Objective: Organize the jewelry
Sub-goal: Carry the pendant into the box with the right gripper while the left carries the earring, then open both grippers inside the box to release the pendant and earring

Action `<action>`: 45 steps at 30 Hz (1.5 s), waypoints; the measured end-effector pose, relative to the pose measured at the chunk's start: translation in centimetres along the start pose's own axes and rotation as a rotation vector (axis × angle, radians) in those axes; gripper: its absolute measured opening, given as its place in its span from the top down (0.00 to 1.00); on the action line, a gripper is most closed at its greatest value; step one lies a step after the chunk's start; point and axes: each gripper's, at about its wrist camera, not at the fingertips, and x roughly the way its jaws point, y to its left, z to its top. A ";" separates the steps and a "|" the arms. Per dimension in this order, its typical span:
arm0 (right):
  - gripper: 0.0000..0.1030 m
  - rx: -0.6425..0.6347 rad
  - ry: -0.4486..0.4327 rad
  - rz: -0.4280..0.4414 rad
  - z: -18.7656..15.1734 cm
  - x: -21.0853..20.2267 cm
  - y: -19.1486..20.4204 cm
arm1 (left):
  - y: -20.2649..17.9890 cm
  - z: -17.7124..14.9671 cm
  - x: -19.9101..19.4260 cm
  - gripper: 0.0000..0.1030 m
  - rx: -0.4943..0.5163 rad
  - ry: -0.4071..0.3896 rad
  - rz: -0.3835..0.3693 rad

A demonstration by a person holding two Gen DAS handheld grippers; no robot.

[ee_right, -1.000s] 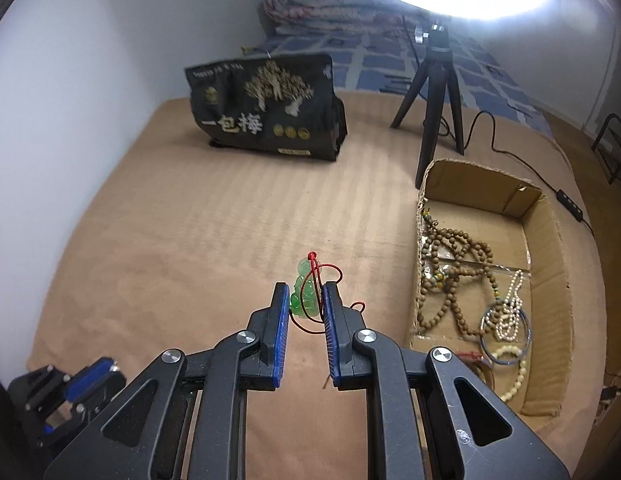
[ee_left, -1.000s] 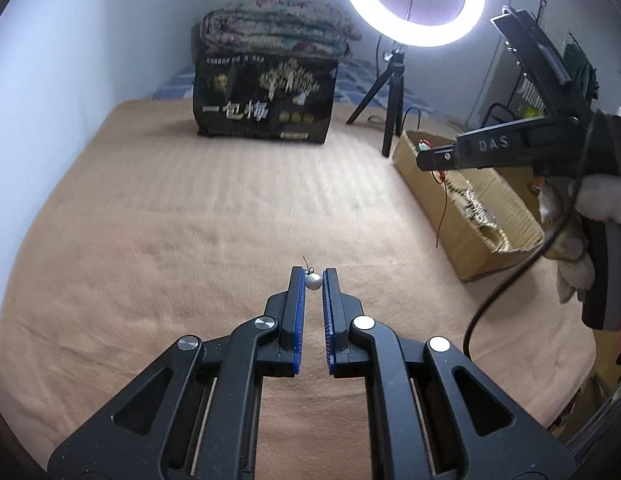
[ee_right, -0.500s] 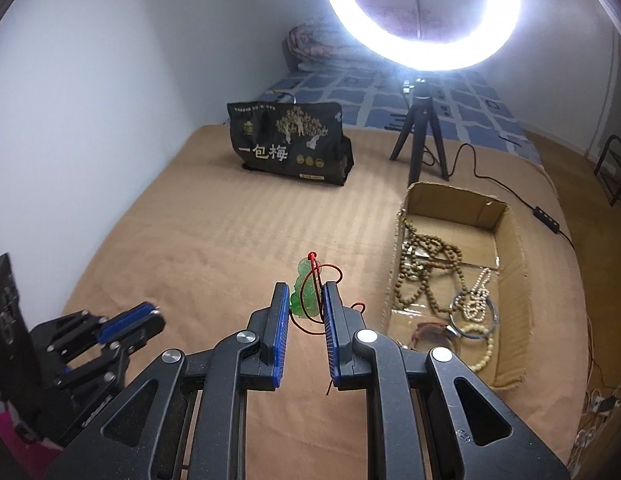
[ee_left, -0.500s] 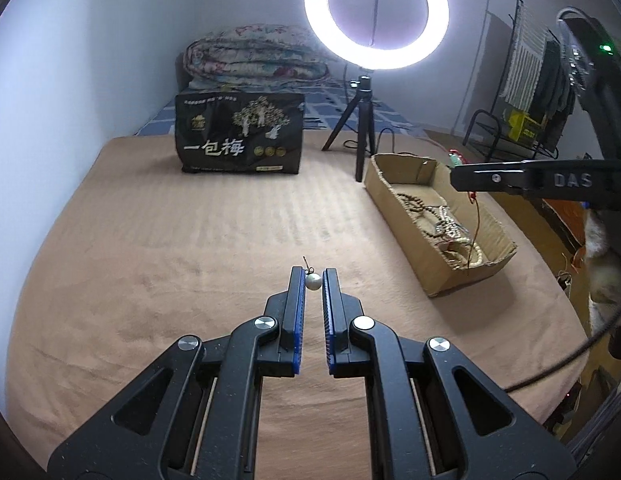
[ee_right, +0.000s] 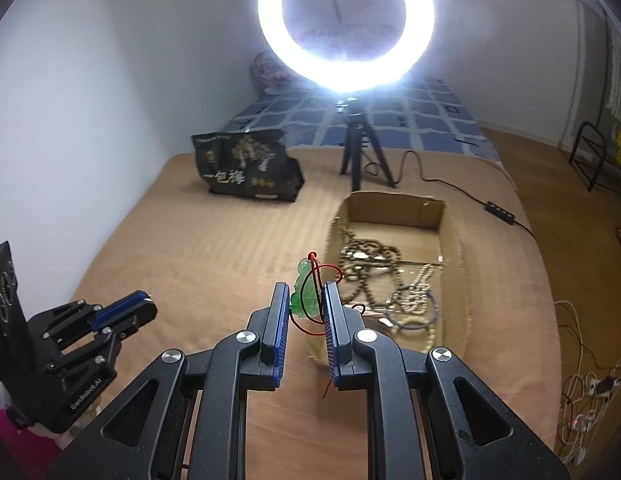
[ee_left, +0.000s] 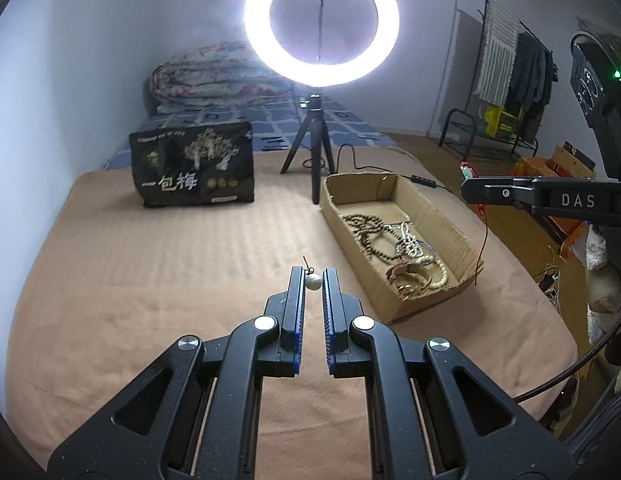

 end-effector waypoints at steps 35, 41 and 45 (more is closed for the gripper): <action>0.85 0.108 -0.013 -0.067 2.8 6.1 -9.2 | -7.0 5.4 11.6 0.93 0.038 0.078 -0.121; 0.85 0.128 -0.009 -0.075 2.7 6.7 -10.1 | -7.3 5.4 12.5 0.93 0.039 0.091 -0.133; 0.85 0.127 -0.006 -0.070 2.7 7.1 -10.2 | -7.6 5.3 12.7 0.93 0.043 0.095 -0.138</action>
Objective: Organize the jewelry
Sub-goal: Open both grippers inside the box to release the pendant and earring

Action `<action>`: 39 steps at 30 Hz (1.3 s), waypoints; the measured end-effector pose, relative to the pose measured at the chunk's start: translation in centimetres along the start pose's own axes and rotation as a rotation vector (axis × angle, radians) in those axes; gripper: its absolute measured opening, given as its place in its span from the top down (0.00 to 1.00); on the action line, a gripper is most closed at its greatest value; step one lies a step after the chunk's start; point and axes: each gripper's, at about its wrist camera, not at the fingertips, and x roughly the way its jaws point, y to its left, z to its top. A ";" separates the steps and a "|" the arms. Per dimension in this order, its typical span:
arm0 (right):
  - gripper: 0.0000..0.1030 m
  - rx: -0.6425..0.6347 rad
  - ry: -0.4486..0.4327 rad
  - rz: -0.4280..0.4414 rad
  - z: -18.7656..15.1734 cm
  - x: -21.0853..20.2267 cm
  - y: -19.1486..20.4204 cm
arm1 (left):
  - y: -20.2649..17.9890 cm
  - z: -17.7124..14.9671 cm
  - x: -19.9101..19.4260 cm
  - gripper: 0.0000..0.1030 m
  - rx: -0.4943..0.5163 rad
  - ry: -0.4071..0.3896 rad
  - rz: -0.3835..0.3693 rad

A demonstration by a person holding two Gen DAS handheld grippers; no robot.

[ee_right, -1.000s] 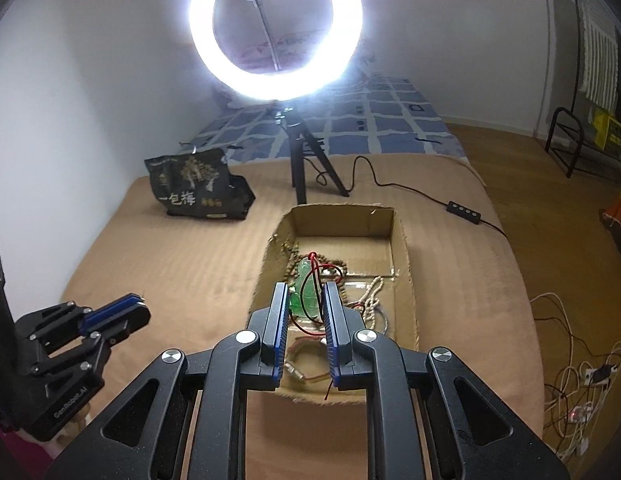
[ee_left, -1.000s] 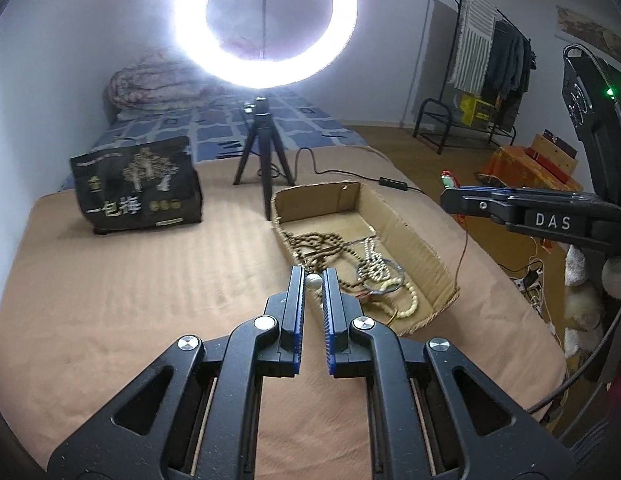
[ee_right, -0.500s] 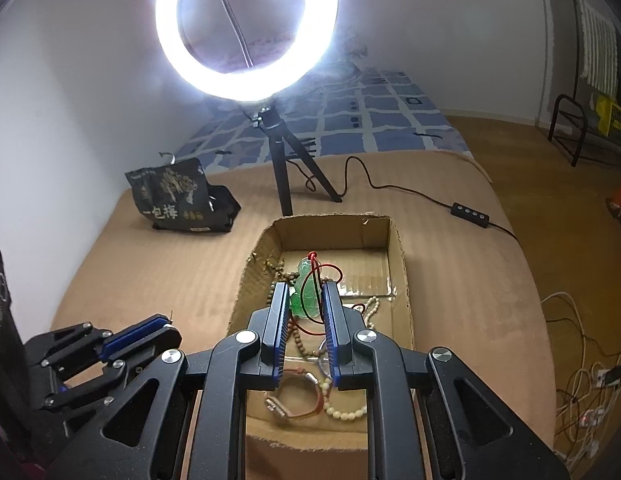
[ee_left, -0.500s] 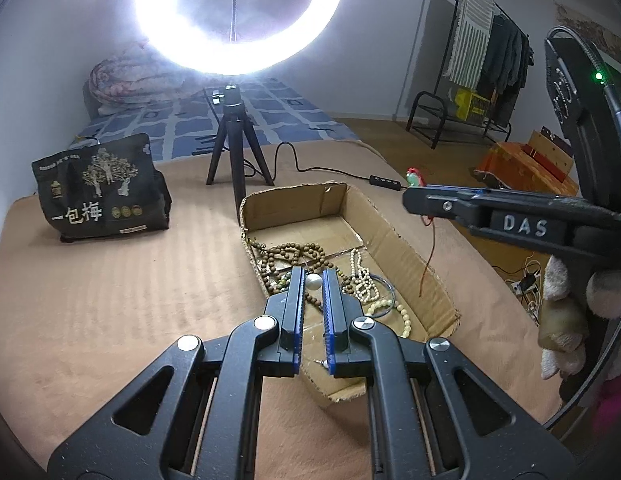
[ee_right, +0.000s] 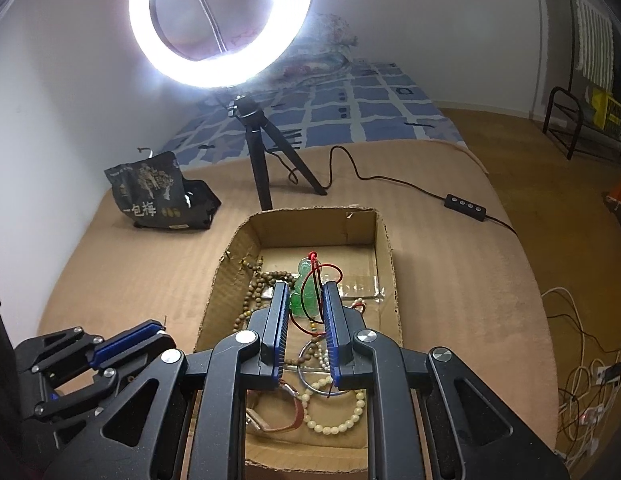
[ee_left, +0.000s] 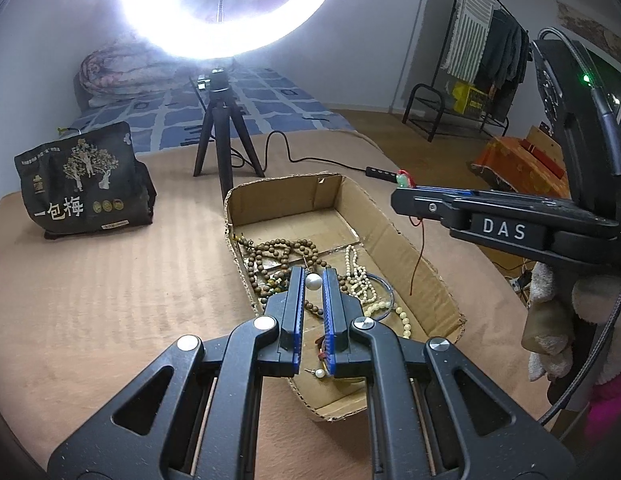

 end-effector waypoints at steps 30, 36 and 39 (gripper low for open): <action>0.64 -0.009 -0.032 -0.043 0.0 -2.1 0.5 | -0.4 0.4 -2.3 0.63 0.023 -0.039 0.020; 0.63 -0.024 -0.053 -0.061 0.0 -3.8 1.3 | -0.3 0.4 -4.0 0.63 0.027 -0.053 0.036; 0.63 -0.031 -0.068 -0.071 0.0 -4.8 1.7 | -0.3 0.4 -5.1 0.63 0.029 -0.065 0.046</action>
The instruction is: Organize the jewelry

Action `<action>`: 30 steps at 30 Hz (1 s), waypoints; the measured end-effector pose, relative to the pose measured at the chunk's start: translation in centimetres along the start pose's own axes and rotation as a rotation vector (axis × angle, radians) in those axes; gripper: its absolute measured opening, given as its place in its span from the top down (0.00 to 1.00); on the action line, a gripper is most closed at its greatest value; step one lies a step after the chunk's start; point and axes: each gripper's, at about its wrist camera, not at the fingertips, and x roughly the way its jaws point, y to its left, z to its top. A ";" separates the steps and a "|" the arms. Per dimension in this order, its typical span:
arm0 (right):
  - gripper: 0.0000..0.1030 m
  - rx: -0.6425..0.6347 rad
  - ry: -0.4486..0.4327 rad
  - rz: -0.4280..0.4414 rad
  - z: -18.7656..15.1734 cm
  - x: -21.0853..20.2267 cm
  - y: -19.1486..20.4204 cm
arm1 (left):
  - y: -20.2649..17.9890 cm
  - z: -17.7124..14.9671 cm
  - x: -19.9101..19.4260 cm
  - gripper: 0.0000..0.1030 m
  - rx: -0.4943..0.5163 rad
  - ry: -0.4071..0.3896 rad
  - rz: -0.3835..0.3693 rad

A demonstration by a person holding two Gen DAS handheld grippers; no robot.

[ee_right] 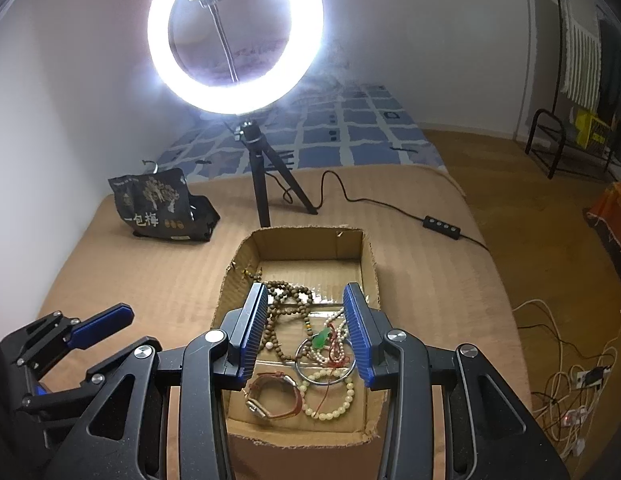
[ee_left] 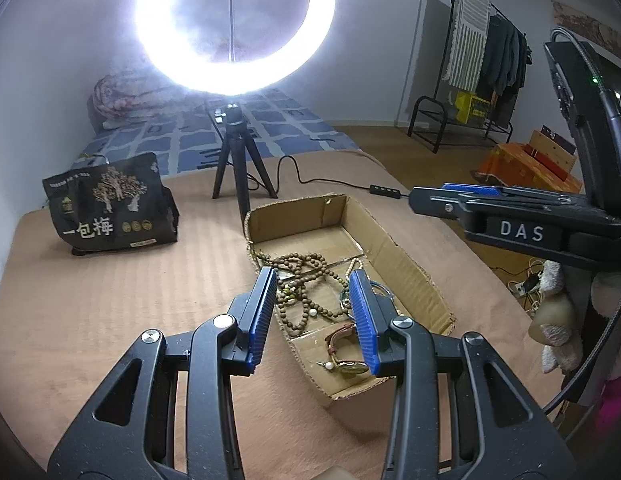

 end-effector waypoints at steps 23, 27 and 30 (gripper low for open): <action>0.47 -0.035 -0.142 -0.125 -2.8 -9.3 3.7 | 0.1 -1.7 -10.9 0.63 0.019 -0.109 0.013; 0.45 -0.040 -0.167 -0.132 -3.7 -10.7 4.3 | -0.2 -2.4 -12.7 0.63 0.034 -0.123 0.022; 0.34 -0.049 -0.190 -0.147 -4.6 -11.6 4.8 | -0.4 -3.0 -13.9 0.49 0.038 -0.136 0.028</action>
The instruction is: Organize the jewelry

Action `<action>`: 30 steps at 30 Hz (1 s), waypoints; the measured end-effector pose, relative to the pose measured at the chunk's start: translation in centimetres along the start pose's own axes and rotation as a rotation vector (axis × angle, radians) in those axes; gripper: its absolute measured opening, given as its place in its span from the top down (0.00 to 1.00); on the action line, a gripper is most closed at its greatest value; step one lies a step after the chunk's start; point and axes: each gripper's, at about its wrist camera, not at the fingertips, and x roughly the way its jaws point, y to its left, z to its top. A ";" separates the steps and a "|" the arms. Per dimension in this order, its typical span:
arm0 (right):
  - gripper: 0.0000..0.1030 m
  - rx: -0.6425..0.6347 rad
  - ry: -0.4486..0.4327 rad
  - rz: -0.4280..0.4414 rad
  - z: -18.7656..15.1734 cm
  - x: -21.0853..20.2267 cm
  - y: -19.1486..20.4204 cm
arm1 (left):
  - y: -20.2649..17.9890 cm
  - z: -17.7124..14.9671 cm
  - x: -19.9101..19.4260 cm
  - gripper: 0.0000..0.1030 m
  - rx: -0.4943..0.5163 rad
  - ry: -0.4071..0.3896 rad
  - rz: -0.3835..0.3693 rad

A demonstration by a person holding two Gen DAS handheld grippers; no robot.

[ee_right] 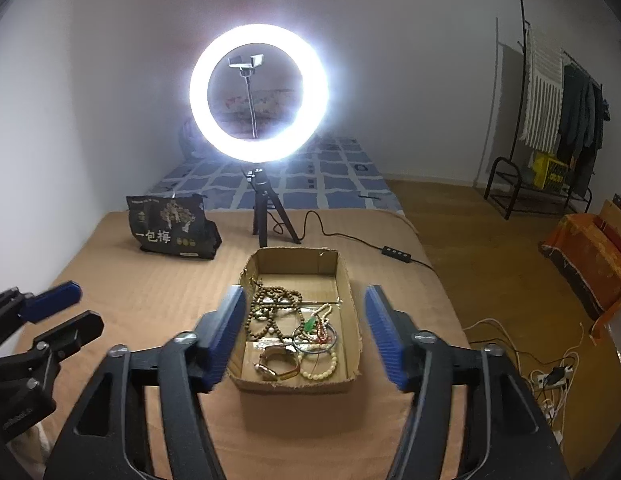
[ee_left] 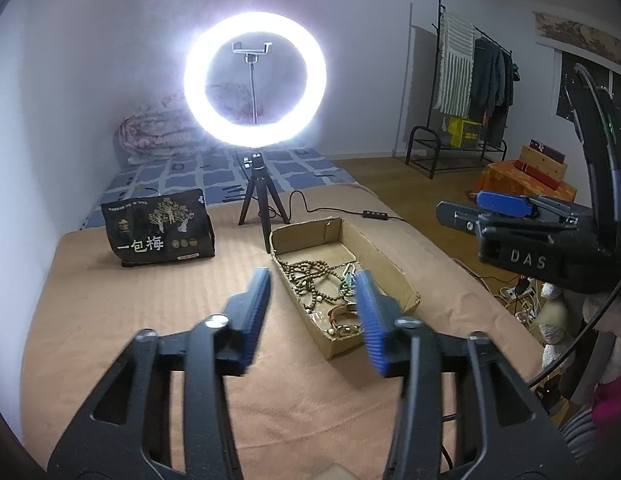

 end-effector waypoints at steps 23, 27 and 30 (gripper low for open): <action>0.25 -0.016 -0.037 -0.063 -3.0 -1.2 -0.1 | 0.4 -2.4 -2.9 0.03 0.016 -0.012 0.101; 0.24 -0.017 -0.032 -0.060 -3.1 -1.2 -0.1 | 0.5 -2.4 -2.9 0.01 -0.017 -0.005 0.100; 0.24 -0.014 -0.035 -0.061 -3.1 -1.3 -0.2 | 0.5 -2.4 -3.1 0.01 -0.032 -0.001 0.096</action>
